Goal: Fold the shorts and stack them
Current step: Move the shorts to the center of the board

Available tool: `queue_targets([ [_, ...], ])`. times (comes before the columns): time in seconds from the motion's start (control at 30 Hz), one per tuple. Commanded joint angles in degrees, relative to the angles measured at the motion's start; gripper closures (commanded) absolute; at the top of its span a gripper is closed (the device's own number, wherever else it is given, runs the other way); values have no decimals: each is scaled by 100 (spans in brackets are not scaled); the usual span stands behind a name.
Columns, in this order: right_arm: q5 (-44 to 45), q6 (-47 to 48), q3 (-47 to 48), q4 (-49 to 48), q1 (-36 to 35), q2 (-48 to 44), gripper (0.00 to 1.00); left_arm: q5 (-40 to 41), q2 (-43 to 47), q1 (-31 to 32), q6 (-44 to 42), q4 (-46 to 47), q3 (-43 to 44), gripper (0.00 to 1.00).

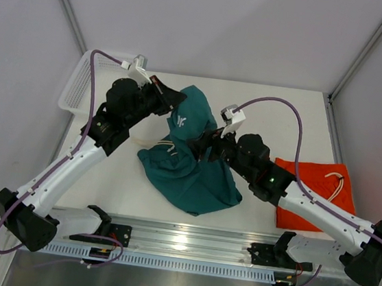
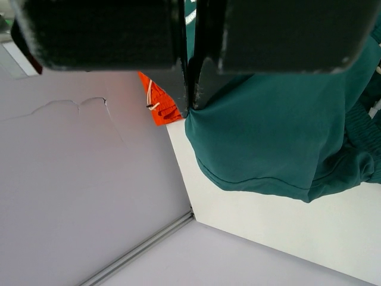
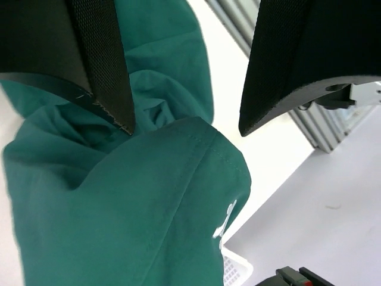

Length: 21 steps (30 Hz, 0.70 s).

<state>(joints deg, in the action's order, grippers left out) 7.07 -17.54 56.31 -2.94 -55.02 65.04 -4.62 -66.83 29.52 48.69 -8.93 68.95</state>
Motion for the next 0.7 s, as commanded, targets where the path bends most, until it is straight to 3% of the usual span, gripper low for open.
queue_targets([
  [0.0, -92, -522, 354, 101, -52, 210, 28, 49, 100, 80, 106, 356, -48, 100],
  [0.23, -443, -698, 556, -49, -43, 579, 31, 146, 82, 212, 80, 401, -92, 100],
  [0.33, -321, -716, 670, 56, -35, 642, 59, 137, 82, 291, 97, 453, -153, 100],
  [0.37, -277, -707, 670, 91, -26, 607, 79, 128, 82, 344, 97, 471, -171, 100],
  [0.4, -128, -698, 653, 153, -26, 546, 86, 120, 82, 362, 54, 514, -215, 100],
  [0.47, 162, -724, 627, 635, -17, 275, 100, 67, 56, 370, 1, 541, -259, 94],
  [0.5, 302, -742, 583, 767, 53, 151, 100, 67, 56, 370, -34, 541, -303, 84],
  [0.57, 365, -803, 294, 1136, 167, -374, 100, -3, 30, 370, -78, 594, -365, 81],
  [0.6, 409, -856, 153, 1260, 281, -578, 100, -47, 3, 362, -113, 603, -391, 66],
  [0.63, 453, -969, -101, 1583, 334, -780, 100, -56, -23, 362, -166, 594, -373, 60],
  [0.67, 479, -1049, -216, 1795, 387, -1182, 100, -74, -84, 362, -201, 551, -365, 59],
])
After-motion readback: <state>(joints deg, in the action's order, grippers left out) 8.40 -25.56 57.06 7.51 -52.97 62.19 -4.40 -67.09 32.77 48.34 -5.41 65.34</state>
